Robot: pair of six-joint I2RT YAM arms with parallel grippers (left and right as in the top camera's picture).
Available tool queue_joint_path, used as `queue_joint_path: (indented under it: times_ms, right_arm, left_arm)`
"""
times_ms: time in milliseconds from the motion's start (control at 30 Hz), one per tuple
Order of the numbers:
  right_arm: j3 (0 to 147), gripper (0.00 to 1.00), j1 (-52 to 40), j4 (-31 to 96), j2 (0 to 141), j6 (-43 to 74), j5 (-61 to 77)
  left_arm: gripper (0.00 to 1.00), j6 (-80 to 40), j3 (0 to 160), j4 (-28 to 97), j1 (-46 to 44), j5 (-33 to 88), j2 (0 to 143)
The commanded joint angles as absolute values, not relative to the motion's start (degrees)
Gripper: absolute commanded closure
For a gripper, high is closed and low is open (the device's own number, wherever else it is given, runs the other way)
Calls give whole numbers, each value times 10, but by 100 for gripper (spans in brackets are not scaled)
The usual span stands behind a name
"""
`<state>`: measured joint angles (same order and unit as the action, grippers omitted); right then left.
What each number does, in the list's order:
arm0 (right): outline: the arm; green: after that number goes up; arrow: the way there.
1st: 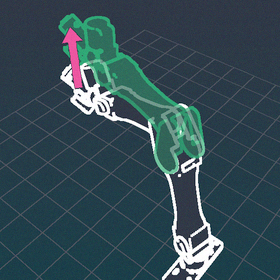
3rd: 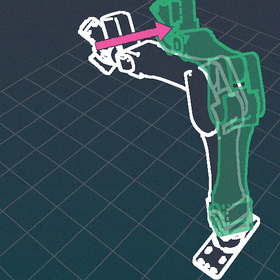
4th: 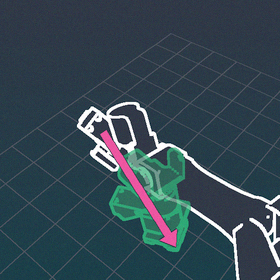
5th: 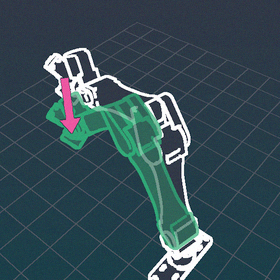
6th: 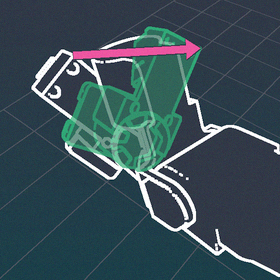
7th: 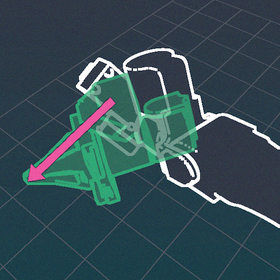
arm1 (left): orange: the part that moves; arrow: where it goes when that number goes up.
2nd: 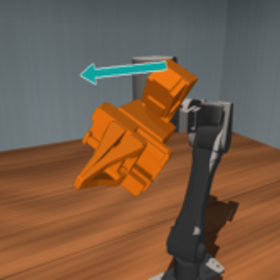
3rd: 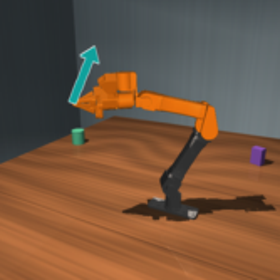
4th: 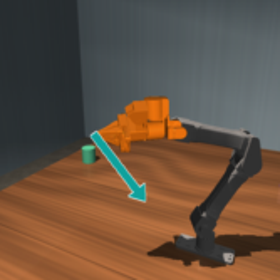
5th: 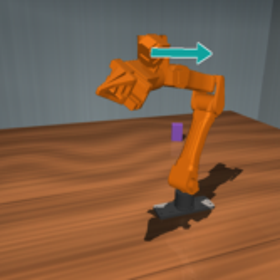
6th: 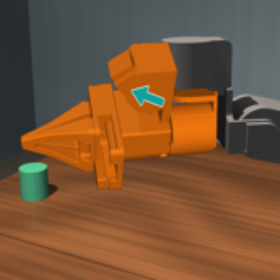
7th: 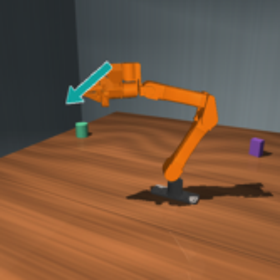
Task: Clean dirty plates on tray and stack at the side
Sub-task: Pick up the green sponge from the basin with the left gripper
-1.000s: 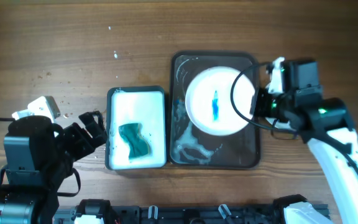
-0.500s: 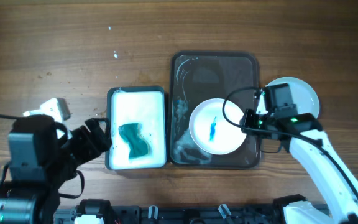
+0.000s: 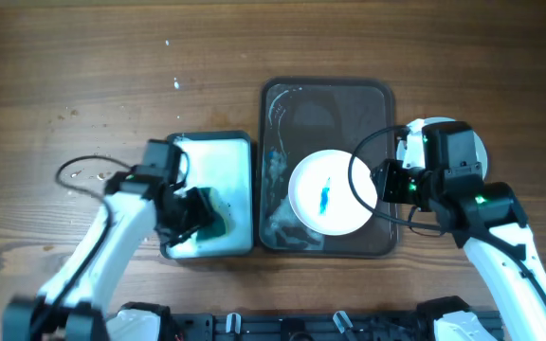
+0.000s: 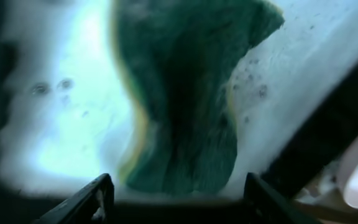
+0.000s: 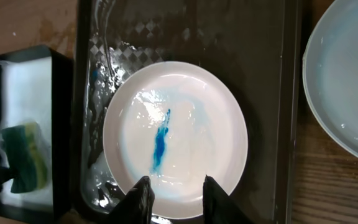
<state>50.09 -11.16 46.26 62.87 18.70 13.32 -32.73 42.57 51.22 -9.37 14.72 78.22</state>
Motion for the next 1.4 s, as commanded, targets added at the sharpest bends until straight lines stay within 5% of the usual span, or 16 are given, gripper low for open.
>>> queue_joint_path:
  times_ms: [0,67,100,133,333,500,633,800,833,867,900,1067,1233,1367]
  right_arm:
    - [507,72,-110,468,648,182,140]
    - [507,72,-110,472,655,182,140]
    - [507,72,-110,473,657,182,140]
    - [507,72,-110,475,660,181,140]
    - [507,72,-110,477,660,180,140]
    - [507,72,-110,477,660,180,140]
    - [507,72,-110,477,660,180,140]
    - [507,72,-110,477,661,180,140]
    - [507,72,-110,477,661,180,140]
    - [507,72,-110,477,661,181,141]
    - [507,72,-110,478,661,181,141]
    - [507,72,-110,488,661,180,142]
    - [507,72,-110,491,661,180,142]
    - [507,72,-110,491,661,180,142]
  left_arm:
    - [34,-337,422,475,-140,128,846]
    - [45,-372,422,462,-163,93,890]
    - [63,-387,422,459,-169,79,905]
    - [96,-411,422,453,-175,70,929]
    - [96,-408,456,482,-176,92,921]
    - [42,-375,526,566,-175,27,849]
    - [46,-392,517,557,-175,-106,853]
    - [58,-412,473,480,-175,-128,913]
    - [65,-411,465,446,-175,-106,939]
    - [89,-407,465,436,-175,-88,957]
    - [96,-407,465,430,-175,-75,965]
    - [95,-371,522,452,-175,15,947]
    - [54,-364,597,553,-175,30,903]
    - [53,-365,587,583,-178,30,898]
